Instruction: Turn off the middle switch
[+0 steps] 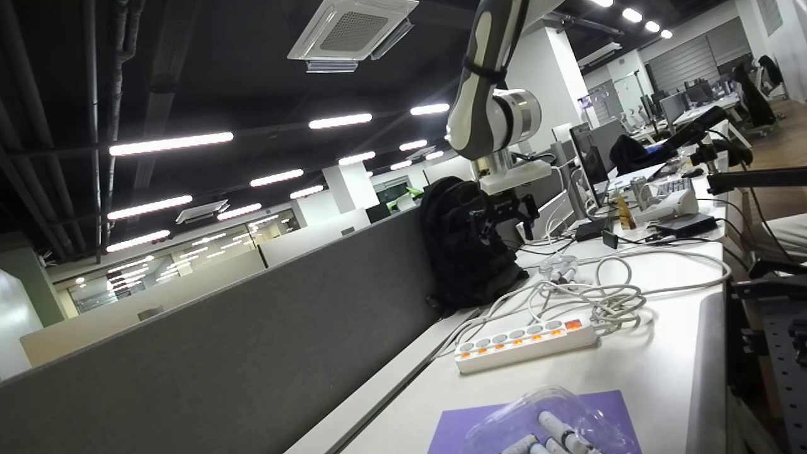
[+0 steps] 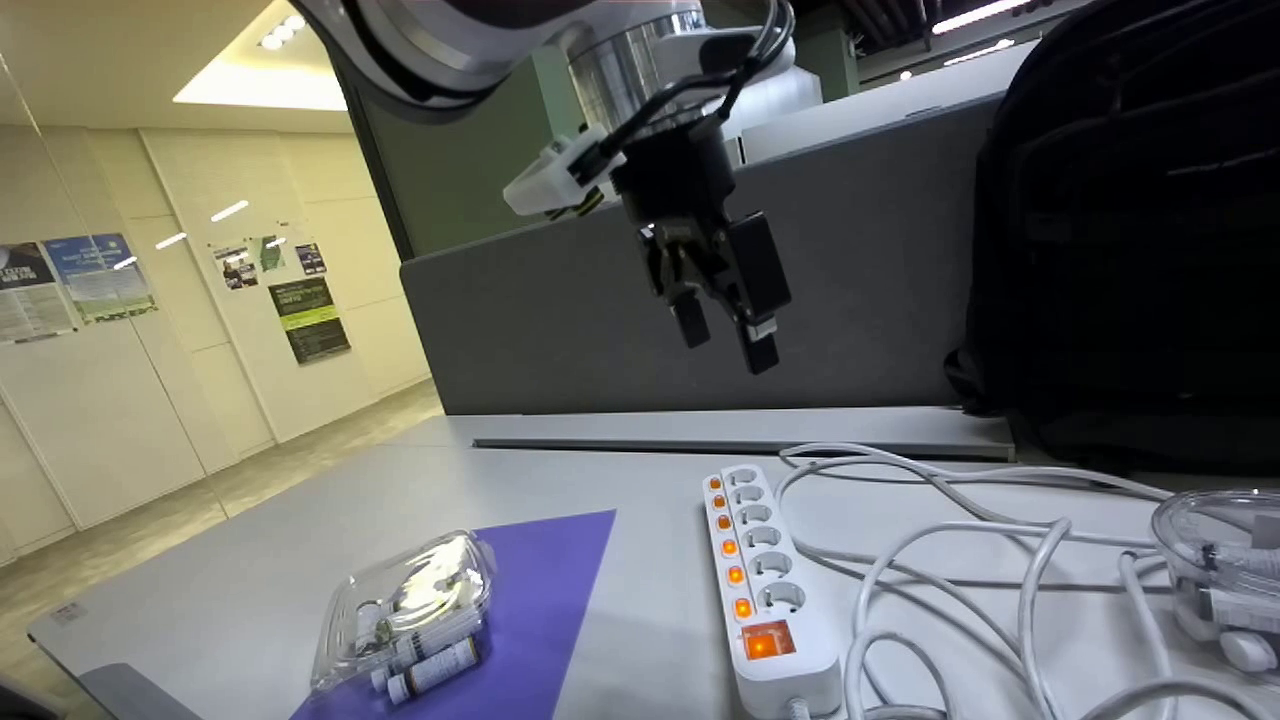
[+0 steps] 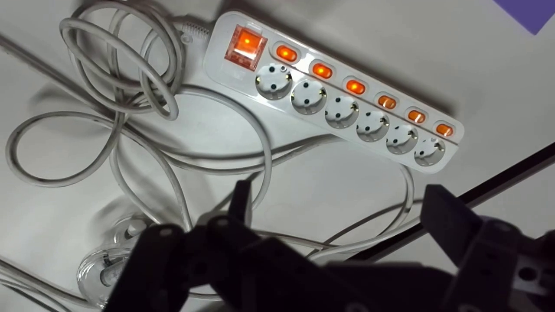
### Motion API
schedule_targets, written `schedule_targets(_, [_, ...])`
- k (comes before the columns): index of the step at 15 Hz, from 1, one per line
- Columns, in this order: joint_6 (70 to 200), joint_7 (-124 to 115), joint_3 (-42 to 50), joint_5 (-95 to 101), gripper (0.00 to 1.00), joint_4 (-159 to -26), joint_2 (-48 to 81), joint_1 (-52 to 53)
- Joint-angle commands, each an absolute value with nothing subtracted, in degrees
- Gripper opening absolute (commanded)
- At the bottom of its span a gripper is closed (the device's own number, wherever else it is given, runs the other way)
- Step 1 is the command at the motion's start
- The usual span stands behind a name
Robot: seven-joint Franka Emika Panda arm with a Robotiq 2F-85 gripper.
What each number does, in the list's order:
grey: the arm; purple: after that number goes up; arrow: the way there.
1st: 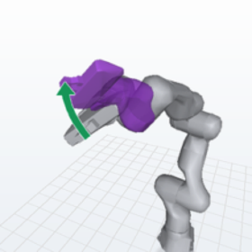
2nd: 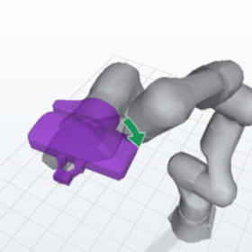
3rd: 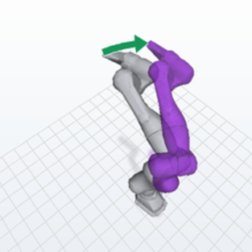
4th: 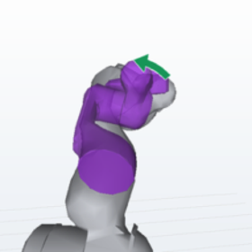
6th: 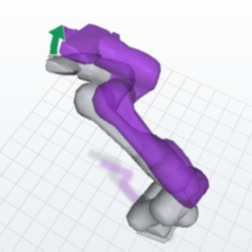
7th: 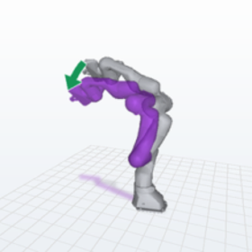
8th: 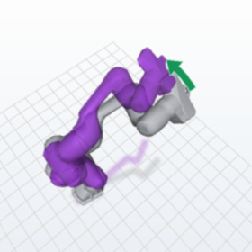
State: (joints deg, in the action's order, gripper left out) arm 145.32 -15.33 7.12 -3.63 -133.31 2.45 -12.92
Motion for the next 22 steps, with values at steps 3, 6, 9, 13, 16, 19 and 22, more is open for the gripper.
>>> schedule_targets(3, [148.29, -16.10, 7.77, -2.83, 0.75, -131.02, 6.89, -10.28])
schedule_targets(6, [148.68, -15.69, 7.80, -3.55, 0.60, -128.31, 11.47, -9.18])
schedule_targets(9, [147.82, -15.43, 8.00, -3.59, 0.38, -124.88, 16.23, -8.42])
schedule_targets(13, [147.04, -16.64, 8.87, -1.46, 0.11, -121.00, 21.81, -6.73])
schedule_targets(16, [147.20, -16.44, 9.40, -0.89, 0.00, -120.81, 24.18, -5.65])
schedule_targets(19, [149.11, -16.81, 10.17, -0.29, 0.00, -123.07, 24.71, -4.25])
schedule_targets(22, [151.07, -17.69, 11.10, 0.64, 0.00, -123.74, 25.39, -2.95])
